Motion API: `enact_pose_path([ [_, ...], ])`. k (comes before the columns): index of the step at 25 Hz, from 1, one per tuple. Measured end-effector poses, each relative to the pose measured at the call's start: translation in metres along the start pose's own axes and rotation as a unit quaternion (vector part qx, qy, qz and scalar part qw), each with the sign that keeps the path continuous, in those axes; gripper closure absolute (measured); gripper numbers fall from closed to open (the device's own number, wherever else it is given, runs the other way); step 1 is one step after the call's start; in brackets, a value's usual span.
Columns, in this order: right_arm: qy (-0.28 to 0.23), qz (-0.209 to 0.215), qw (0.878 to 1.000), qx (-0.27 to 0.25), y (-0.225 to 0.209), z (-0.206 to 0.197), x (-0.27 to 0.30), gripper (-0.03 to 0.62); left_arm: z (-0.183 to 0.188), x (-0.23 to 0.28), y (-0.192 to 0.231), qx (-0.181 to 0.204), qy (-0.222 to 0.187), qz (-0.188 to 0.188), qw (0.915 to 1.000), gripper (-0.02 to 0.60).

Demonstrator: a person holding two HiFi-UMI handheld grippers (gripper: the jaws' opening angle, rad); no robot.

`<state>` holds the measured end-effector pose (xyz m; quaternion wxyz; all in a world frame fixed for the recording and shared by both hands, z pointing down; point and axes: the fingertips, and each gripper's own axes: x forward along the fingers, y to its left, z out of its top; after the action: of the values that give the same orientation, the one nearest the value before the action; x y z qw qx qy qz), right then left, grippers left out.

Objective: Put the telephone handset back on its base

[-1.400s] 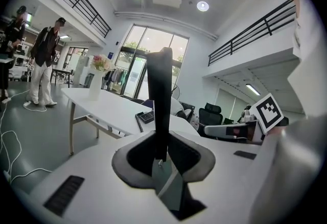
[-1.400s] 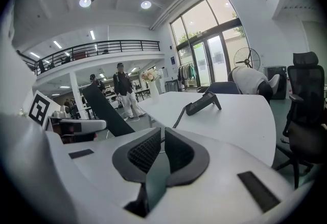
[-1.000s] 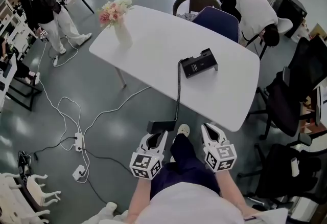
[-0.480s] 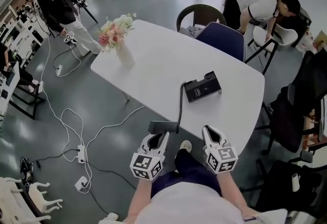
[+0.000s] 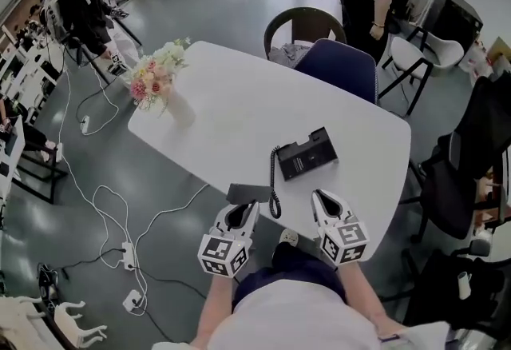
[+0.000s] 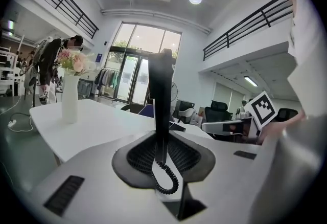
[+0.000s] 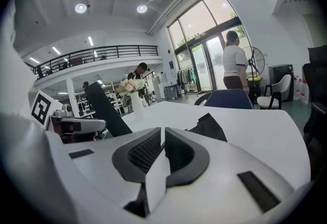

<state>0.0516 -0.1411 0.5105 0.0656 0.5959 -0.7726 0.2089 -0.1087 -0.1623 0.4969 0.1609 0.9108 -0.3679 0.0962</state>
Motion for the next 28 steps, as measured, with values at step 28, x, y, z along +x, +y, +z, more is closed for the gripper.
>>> enact_pose_path([
  [28, -0.015, -0.047, 0.998, 0.037, -0.054, 0.008, 0.02, 0.548, 0.008, 0.088, 0.02, 0.042, 0.079, -0.139, 0.9862, 0.505],
])
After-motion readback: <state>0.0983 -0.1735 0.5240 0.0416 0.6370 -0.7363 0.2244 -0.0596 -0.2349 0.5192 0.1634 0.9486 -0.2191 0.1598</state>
